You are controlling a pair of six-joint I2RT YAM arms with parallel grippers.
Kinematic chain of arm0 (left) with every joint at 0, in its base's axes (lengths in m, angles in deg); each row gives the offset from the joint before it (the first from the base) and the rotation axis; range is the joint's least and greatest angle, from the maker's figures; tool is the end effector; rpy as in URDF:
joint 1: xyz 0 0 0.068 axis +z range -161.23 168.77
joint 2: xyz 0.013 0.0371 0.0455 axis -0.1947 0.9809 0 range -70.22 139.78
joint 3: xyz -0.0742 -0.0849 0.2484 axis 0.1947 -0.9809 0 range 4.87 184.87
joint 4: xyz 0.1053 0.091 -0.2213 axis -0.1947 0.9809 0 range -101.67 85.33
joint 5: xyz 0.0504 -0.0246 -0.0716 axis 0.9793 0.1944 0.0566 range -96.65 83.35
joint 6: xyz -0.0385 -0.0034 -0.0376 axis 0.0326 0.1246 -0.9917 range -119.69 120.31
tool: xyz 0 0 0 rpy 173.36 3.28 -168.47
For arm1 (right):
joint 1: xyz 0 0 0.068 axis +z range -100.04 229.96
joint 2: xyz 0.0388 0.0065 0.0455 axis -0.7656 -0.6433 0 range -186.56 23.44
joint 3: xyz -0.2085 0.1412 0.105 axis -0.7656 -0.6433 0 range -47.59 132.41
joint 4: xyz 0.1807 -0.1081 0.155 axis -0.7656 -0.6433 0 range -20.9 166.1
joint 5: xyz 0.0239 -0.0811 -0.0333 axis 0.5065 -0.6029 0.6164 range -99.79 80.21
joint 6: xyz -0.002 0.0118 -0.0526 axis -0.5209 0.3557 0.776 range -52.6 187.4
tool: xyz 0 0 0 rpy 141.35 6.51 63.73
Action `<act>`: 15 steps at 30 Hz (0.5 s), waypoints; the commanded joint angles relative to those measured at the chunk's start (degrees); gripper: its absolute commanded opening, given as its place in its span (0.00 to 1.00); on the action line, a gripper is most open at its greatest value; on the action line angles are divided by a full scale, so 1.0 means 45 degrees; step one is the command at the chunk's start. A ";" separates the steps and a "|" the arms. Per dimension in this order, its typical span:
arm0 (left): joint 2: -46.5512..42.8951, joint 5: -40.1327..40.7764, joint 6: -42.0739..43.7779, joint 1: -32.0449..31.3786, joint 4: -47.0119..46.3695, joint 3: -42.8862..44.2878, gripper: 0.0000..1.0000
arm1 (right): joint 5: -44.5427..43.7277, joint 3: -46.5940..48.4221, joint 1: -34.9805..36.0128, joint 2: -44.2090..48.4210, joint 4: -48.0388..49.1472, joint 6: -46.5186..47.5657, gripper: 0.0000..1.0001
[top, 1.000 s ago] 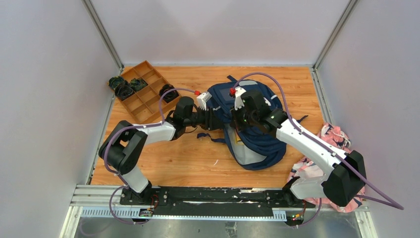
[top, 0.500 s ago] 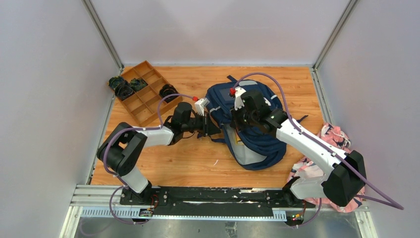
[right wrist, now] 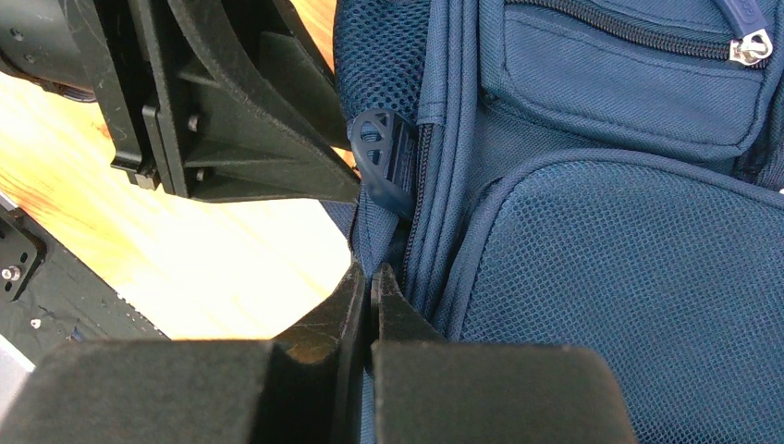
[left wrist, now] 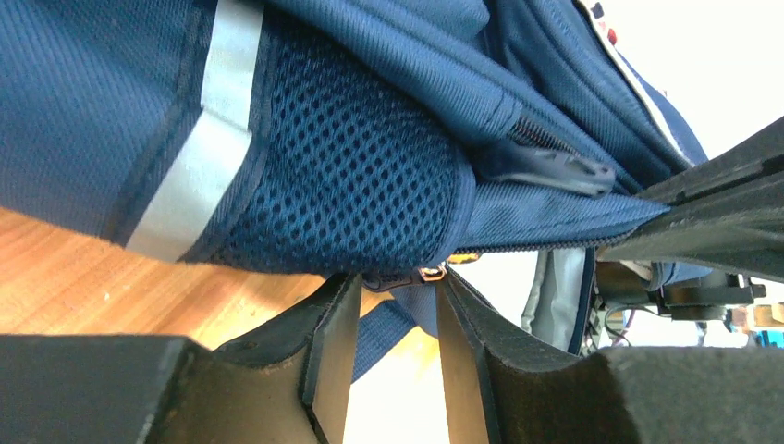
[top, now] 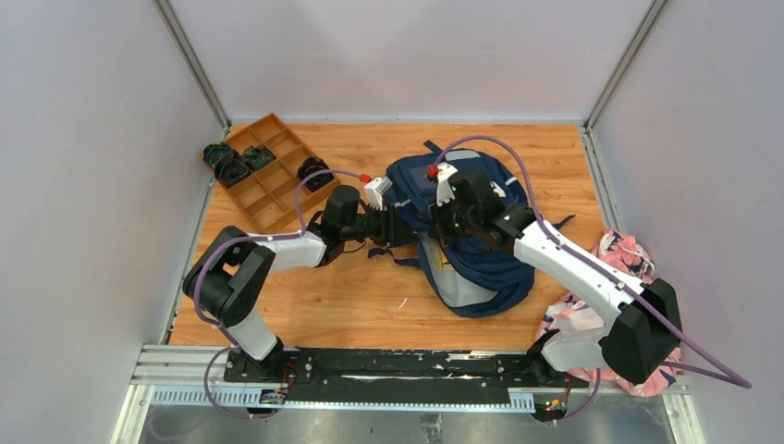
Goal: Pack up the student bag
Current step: Zip the student bag at the center of the board.
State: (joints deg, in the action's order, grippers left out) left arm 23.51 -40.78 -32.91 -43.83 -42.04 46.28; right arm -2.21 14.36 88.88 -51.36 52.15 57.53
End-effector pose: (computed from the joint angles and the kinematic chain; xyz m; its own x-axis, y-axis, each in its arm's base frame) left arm 0.2675 -0.1950 0.1810 -0.7478 -0.0599 -0.6612 0.5674 0.4592 -0.6835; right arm 0.2230 0.1861 0.3068 -0.5799 -0.2498 -0.7754 -0.6146 0.7590 0.2151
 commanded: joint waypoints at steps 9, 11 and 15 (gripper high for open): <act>0.0399 0.0169 -0.0003 -0.0038 -0.0535 0.0620 0.24 | -0.0037 0.0198 -0.0191 0.0160 0.0841 -0.0173 0.00; 0.0312 0.0200 0.0045 -0.0041 -0.0526 0.0522 0.19 | -0.0024 0.0197 -0.0197 0.0140 0.0848 -0.0187 0.00; 0.0181 0.0239 0.0126 -0.0041 -0.0536 0.0392 0.06 | -0.0012 0.0197 -0.0201 0.0091 0.0849 -0.0166 0.00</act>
State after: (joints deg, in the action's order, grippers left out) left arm 24.76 -40.98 -33.26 -43.87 -42.28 47.72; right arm -2.24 14.36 88.86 -51.47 52.41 57.49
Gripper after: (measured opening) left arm 0.122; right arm 0.023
